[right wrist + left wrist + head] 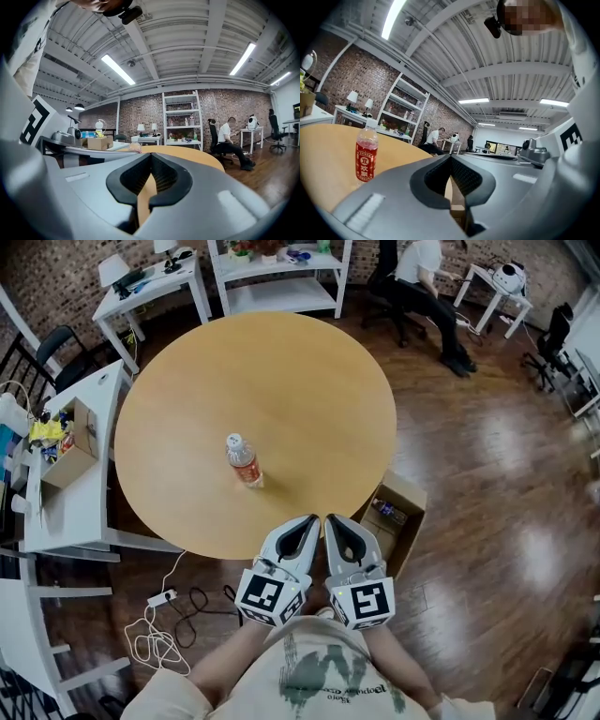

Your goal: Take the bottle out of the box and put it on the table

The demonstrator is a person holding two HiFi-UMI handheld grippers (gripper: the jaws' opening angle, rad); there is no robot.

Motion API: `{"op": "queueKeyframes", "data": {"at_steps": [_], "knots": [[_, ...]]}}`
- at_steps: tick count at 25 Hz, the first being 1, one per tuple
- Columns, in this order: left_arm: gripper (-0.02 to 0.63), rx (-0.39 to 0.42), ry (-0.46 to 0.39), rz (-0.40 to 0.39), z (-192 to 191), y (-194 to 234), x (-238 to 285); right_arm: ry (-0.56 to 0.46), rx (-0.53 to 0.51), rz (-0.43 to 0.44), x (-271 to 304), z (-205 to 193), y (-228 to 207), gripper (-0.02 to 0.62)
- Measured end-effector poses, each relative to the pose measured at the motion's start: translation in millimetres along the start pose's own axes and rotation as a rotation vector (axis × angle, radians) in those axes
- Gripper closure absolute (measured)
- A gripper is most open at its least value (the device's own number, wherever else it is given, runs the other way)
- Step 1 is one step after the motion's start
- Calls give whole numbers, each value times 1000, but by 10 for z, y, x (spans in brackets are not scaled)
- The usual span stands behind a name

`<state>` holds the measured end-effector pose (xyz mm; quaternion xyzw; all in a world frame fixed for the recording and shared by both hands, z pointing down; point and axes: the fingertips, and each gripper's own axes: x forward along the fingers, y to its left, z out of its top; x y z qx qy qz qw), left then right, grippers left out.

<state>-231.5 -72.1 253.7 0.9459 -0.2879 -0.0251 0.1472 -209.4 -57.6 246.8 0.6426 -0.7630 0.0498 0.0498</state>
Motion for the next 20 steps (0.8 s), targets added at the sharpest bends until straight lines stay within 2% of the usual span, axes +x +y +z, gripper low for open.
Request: {"op": "queueKeyframes", "data": {"at_steps": [6,20], "knots": [[611,49,-27,19,70,-57,52,-23,-11,14,-36,71,-63,595],[611,71,-52,74,82,167,-93,-18,-31,68,145,25,115,595]]}}
